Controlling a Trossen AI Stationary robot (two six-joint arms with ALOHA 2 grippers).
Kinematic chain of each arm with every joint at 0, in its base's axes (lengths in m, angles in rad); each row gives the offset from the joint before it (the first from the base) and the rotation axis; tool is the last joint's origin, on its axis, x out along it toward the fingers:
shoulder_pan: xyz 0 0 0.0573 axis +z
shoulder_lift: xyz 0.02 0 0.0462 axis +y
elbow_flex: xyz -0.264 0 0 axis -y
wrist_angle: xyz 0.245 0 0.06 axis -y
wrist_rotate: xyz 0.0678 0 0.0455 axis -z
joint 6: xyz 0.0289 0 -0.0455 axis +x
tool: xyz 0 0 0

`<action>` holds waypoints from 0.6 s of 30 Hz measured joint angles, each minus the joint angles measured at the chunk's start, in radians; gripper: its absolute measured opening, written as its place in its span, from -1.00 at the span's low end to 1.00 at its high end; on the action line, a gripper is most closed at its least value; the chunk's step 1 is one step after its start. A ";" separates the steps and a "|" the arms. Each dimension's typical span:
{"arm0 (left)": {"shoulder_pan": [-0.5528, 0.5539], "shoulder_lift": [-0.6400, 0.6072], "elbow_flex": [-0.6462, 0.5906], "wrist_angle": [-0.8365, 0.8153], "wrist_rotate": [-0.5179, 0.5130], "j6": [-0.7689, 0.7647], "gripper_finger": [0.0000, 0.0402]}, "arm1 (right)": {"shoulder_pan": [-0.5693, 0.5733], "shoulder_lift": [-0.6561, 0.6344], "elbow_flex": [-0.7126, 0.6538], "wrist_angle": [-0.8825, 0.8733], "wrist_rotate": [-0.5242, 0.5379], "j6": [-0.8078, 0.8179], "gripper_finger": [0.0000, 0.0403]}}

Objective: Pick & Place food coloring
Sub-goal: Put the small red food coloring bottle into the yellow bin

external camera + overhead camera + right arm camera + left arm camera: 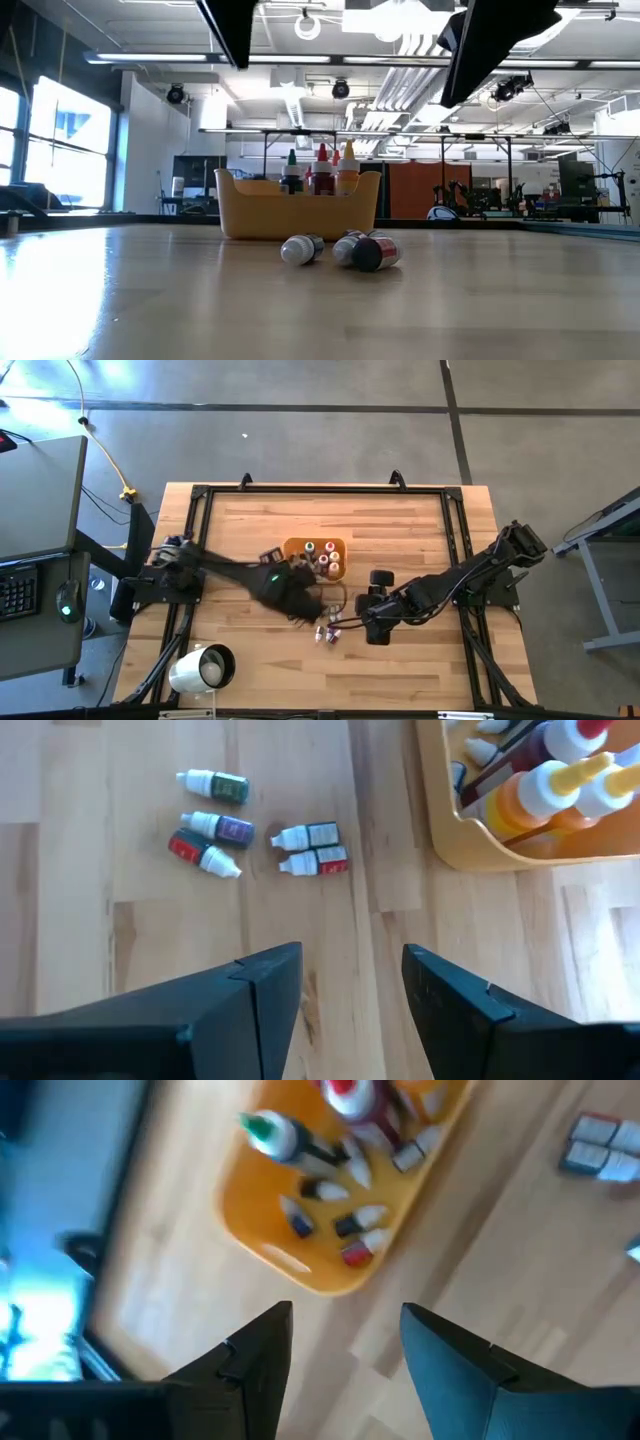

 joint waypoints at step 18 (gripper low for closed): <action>-0.338 -0.245 -0.576 0.407 -0.131 -0.149 -0.08 | -0.001 0.071 -0.002 0.202 0.009 -0.153 -0.17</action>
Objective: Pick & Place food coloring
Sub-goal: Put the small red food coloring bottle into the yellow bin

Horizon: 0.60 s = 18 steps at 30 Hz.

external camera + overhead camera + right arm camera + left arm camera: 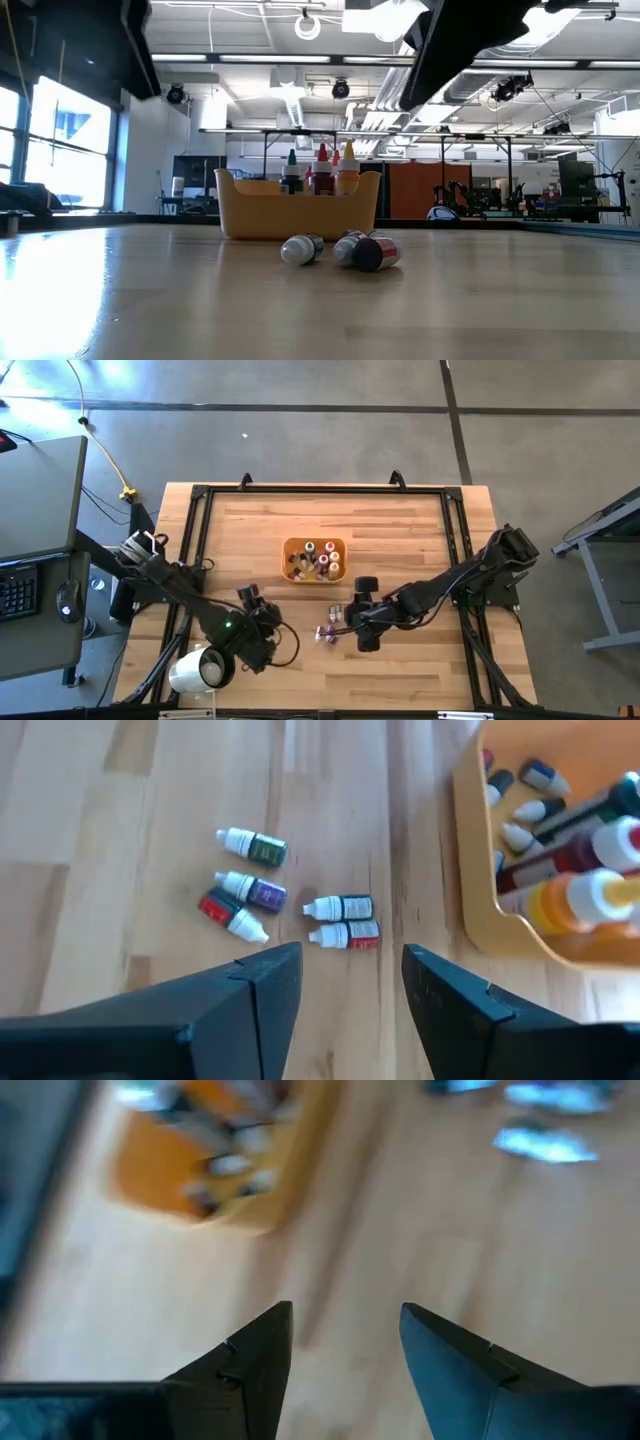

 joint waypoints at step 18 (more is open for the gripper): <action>0.095 -0.018 -0.243 0.627 0.192 0.275 -0.08 | 0.001 0.225 0.000 0.265 -0.291 -0.276 -0.17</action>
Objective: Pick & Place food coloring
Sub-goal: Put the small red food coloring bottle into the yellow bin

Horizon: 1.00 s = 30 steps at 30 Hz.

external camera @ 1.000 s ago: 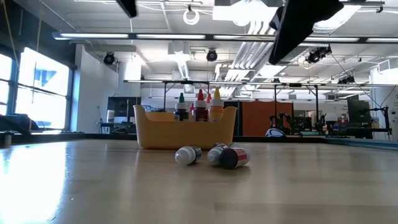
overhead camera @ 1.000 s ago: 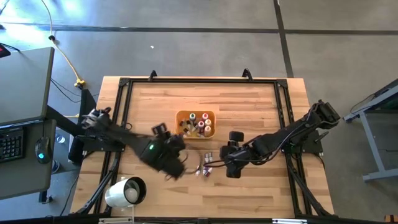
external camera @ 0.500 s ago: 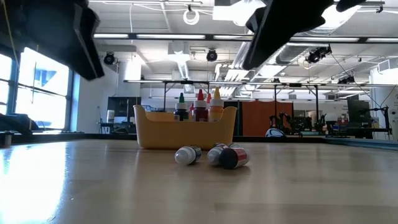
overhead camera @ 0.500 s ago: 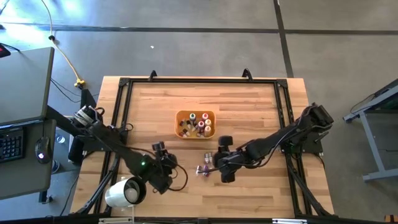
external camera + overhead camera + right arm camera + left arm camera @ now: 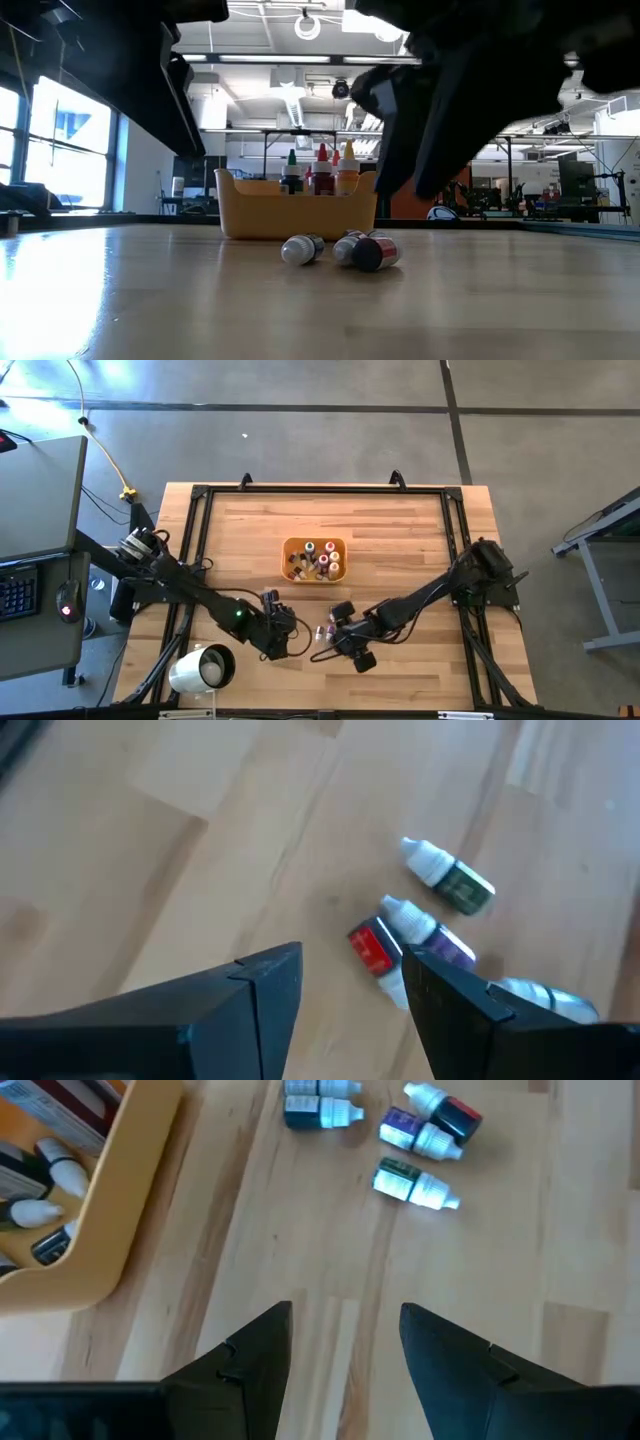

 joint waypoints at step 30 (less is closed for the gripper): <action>0.019 0.000 0.004 -0.004 0.031 0.047 -0.08 | -0.053 0.120 0.004 0.035 -0.005 -0.078 -0.38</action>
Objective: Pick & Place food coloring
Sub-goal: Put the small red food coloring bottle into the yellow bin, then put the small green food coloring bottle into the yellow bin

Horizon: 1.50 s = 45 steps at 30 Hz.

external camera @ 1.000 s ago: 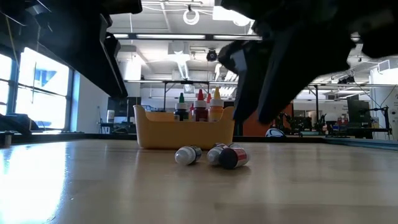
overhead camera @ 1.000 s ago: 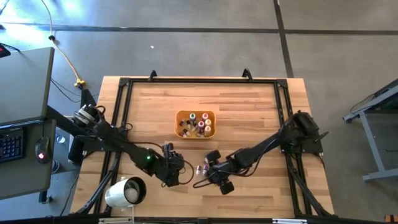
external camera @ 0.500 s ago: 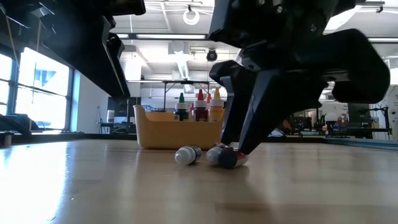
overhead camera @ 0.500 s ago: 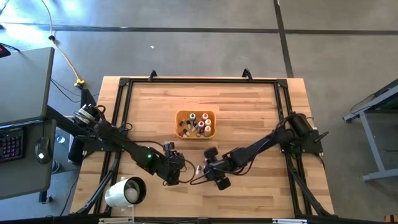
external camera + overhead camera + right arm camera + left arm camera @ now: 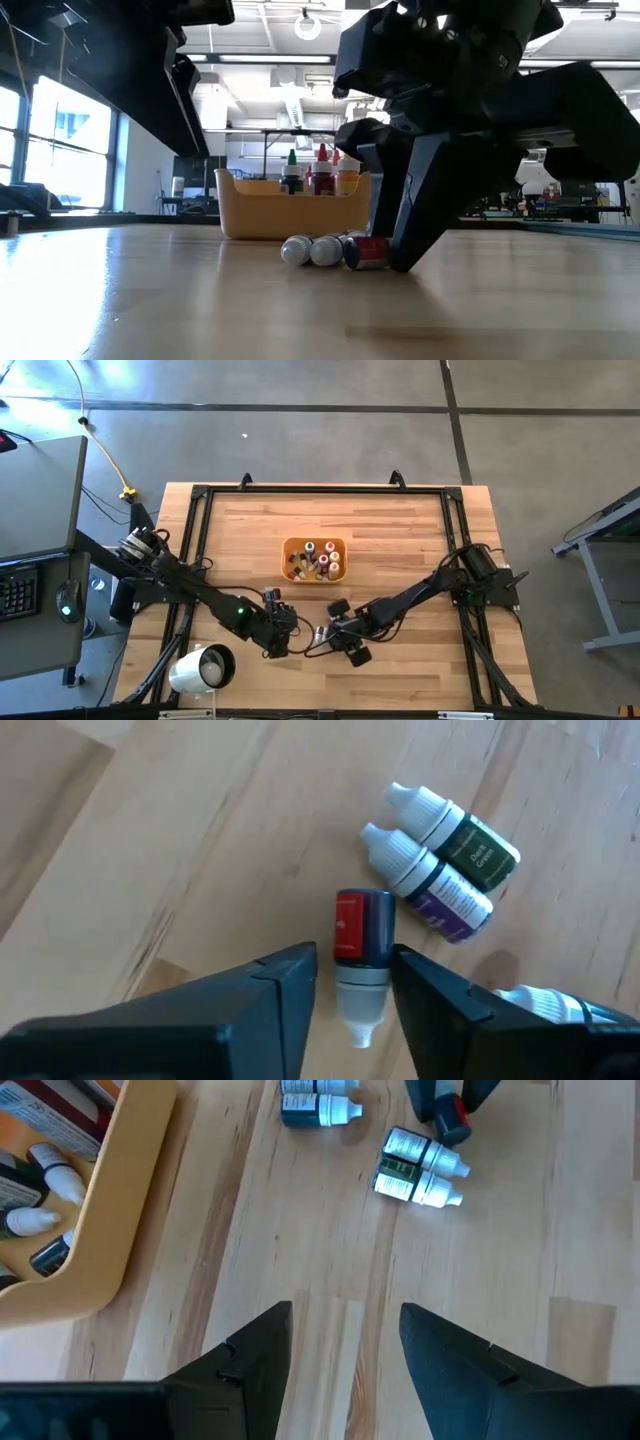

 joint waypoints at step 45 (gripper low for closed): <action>0.000 -0.076 0.001 0.021 -0.021 -0.024 -0.08 | -0.419 -0.126 -0.003 0.389 0.128 -0.176 -0.41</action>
